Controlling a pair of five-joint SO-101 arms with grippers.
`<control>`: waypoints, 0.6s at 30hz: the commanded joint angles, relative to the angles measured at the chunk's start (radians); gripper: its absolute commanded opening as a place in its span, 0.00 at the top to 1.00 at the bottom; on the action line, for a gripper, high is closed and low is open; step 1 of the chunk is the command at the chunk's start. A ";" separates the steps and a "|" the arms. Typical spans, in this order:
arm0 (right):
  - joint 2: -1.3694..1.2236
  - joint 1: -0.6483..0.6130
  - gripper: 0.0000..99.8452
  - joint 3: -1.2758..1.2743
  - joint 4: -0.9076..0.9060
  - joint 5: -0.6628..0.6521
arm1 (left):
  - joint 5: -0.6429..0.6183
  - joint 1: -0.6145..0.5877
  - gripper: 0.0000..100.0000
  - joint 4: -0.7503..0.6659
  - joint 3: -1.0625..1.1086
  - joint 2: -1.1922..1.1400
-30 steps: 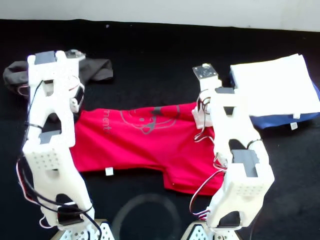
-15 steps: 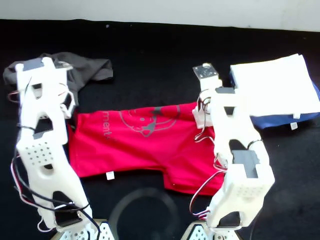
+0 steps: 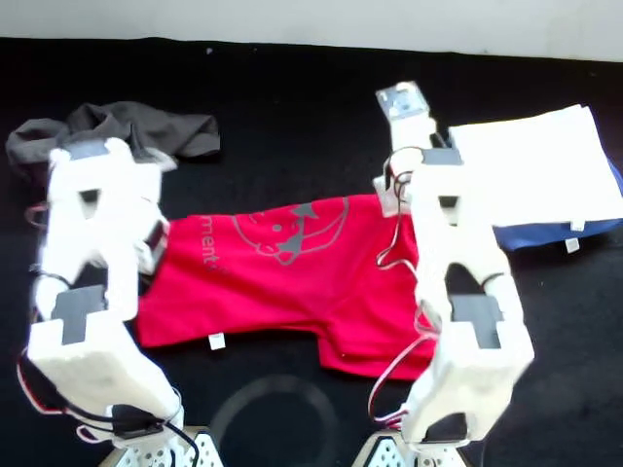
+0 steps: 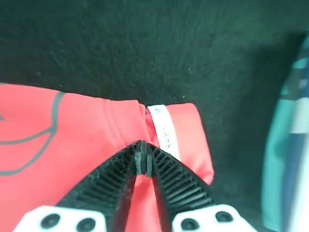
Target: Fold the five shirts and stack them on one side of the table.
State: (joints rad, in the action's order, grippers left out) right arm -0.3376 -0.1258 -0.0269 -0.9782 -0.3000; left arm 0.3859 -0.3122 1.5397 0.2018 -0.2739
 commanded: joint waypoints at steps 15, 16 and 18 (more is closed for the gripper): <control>-0.278 0.114 0.99 0.384 -0.122 0.009 | 0.084 -0.156 0.99 -0.172 0.047 -0.140; -0.255 0.105 0.99 0.389 -0.139 0.009 | 0.084 -0.156 0.99 -0.146 0.022 -0.142; -0.188 0.090 0.99 0.390 -0.173 0.009 | 0.084 -0.148 0.99 -0.083 -0.031 -0.131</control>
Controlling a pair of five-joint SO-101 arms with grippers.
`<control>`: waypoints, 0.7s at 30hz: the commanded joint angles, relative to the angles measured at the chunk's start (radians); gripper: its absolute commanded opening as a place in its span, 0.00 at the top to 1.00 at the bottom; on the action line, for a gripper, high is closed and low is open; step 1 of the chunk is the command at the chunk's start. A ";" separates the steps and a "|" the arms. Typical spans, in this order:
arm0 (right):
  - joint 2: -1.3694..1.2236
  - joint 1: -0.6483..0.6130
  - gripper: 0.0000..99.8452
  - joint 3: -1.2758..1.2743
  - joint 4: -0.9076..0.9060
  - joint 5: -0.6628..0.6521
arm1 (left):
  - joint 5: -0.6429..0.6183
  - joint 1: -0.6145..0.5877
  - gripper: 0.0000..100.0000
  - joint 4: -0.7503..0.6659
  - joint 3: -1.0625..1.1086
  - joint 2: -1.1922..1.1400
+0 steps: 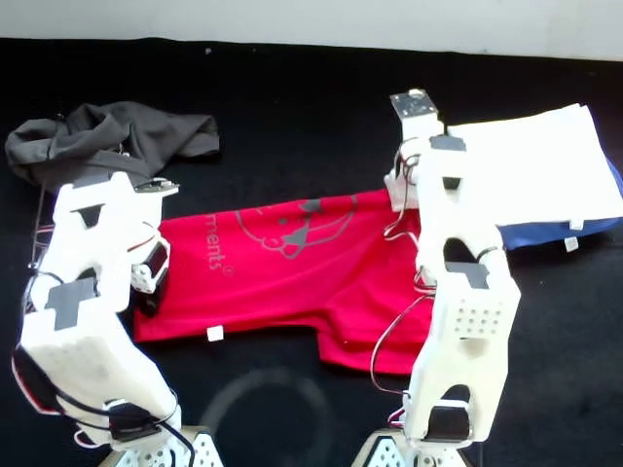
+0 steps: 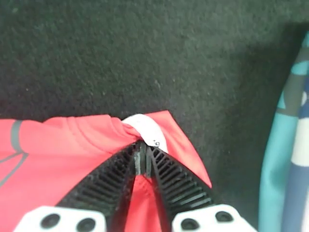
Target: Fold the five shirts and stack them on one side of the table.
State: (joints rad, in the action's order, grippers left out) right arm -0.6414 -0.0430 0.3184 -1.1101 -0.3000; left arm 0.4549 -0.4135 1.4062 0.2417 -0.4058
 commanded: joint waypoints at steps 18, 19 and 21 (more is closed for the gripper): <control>1.086 -0.196 0.99 -1.087 0.139 0.002 | 0.008 0.084 0.99 0.101 -0.185 0.225; 1.119 -0.213 0.99 -1.147 0.159 0.002 | -0.018 0.097 0.99 0.064 -0.196 0.193; 1.168 -0.257 0.99 -1.262 0.200 0.002 | -0.081 0.117 0.99 0.015 -0.237 0.110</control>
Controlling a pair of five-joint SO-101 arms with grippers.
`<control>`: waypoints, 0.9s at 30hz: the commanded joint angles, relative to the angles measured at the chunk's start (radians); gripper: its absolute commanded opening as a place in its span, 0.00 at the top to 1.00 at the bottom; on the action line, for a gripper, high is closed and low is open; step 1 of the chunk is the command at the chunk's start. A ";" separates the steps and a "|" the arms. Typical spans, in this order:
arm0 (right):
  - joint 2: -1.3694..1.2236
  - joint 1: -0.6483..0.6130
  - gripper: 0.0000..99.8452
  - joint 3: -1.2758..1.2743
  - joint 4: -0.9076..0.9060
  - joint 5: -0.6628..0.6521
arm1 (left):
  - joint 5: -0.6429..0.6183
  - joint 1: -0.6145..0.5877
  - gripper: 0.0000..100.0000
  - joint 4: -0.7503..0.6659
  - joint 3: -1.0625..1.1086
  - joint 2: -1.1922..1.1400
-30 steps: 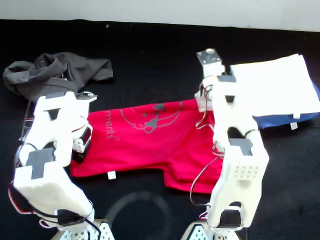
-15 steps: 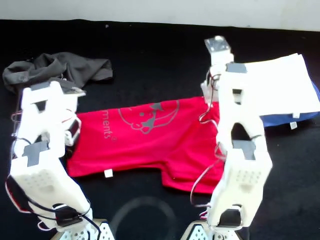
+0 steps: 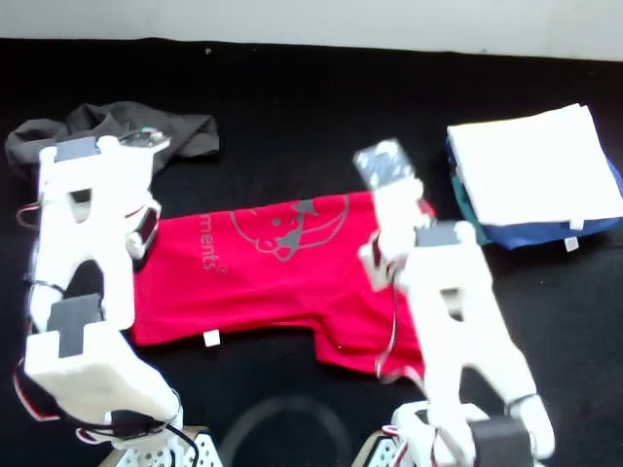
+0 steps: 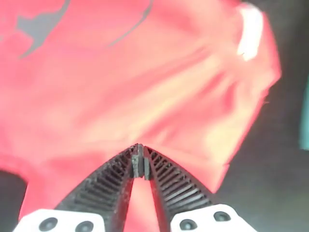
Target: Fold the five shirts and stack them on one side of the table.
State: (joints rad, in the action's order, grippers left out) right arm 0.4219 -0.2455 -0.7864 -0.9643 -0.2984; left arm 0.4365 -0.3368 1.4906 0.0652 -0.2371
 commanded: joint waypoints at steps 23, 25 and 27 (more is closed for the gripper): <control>0.137 -0.398 0.99 -0.427 0.139 0.002 | -0.189 0.008 0.99 0.206 -0.918 -0.814; 0.137 -0.400 0.99 -0.427 0.139 0.002 | -0.189 0.010 0.99 0.213 -0.940 -0.831; 0.139 -0.389 0.99 -0.424 0.117 0.002 | -0.187 0.010 0.99 0.227 -0.957 -0.839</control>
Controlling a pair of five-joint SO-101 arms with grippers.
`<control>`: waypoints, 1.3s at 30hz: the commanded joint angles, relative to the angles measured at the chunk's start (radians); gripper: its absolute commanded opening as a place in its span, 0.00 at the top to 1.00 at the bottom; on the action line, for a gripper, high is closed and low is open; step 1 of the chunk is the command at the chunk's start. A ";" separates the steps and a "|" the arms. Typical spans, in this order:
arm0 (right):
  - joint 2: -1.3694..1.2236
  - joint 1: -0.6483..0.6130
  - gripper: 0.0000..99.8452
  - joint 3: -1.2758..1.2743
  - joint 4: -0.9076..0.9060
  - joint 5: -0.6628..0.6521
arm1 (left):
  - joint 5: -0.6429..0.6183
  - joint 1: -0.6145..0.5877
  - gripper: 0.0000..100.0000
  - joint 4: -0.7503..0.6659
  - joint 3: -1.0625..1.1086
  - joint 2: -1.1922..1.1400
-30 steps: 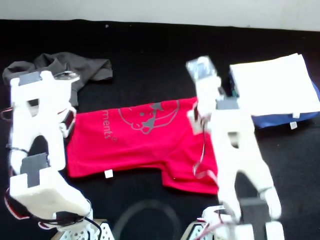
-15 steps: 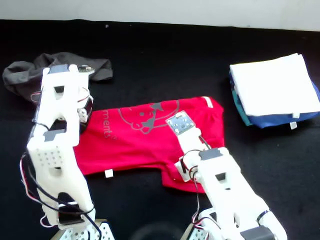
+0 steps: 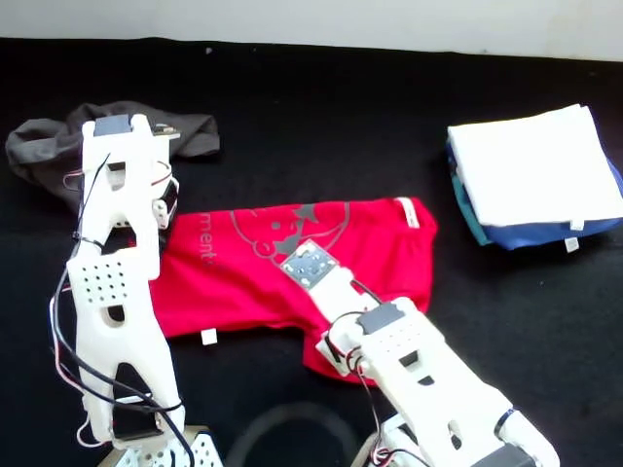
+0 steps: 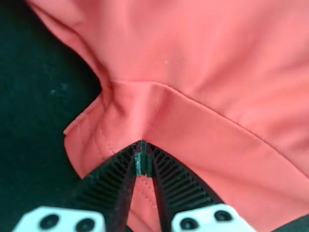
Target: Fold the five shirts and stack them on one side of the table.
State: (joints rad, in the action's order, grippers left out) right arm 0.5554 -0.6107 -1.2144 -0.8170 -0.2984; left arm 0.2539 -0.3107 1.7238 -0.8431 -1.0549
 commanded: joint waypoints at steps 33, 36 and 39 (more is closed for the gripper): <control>0.007 -0.076 0.94 0.151 -0.334 -0.115 | -0.005 -0.015 0.99 -0.002 -0.050 -0.024; 0.005 -0.091 0.84 0.156 -0.354 -0.196 | -0.005 -0.015 0.99 -0.002 -0.050 -0.024; 0.004 -0.091 0.81 0.163 -0.354 -0.219 | -0.005 -0.015 0.99 -0.002 -0.050 -0.024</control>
State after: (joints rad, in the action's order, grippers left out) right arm 0.5478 -0.6920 -1.0963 -1.1607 -0.4887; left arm 0.2539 -0.3107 1.7331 -0.8615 -1.0671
